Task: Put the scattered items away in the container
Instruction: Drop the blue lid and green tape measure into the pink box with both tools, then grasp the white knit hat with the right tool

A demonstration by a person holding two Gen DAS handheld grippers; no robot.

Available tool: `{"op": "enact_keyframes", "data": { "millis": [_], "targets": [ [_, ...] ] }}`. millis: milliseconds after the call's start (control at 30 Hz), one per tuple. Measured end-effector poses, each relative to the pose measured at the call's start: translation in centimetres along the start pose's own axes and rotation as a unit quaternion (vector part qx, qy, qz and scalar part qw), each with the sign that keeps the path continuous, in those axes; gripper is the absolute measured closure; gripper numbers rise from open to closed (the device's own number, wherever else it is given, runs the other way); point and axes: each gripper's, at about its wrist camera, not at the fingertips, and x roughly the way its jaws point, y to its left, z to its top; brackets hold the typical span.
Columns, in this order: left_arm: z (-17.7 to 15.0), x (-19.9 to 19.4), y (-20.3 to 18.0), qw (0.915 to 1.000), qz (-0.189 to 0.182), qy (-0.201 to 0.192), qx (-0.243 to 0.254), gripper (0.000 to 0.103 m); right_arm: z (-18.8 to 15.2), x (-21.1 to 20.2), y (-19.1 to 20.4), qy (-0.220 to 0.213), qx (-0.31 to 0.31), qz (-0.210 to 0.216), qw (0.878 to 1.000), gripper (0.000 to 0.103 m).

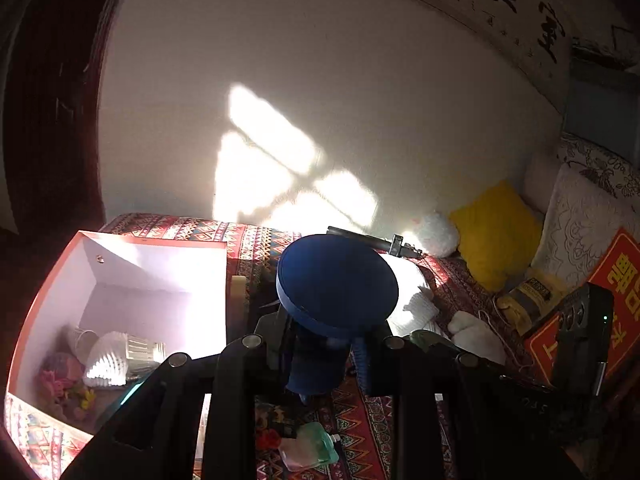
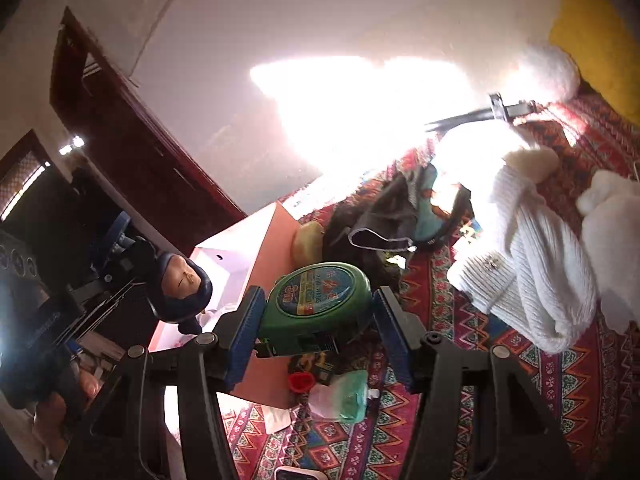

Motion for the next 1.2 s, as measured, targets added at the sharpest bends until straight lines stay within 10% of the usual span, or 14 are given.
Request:
{"op": "enact_keyframes", "data": {
  "millis": [367, 500, 733, 1200],
  "targets": [
    [1.3, -5.0, 14.2, 0.9873, 0.129, -0.035, -0.087, 0.082, 0.3, 5.1, 17.1, -0.028, -0.129, 0.085, 0.988, 0.045],
    [0.5, -2.8, 16.4, 0.9802, 0.164, 0.014, -0.110, 0.067, -0.7, 9.6, 17.8, 0.017, -0.126, 0.076, 0.989, 0.005],
    [0.1, -3.3, 12.7, 0.9851, 0.149, -0.036, -0.078, 0.022, 0.2, 6.6, 11.4, 0.001, -0.094, 0.042, 0.995, 0.005],
    [-5.1, 11.0, -2.8, 0.9902, 0.075, 0.108, 0.046, 0.021, 2.5, -1.3, -11.6, -0.060, 0.094, -0.138, 0.984, 0.002]
  ]
}}
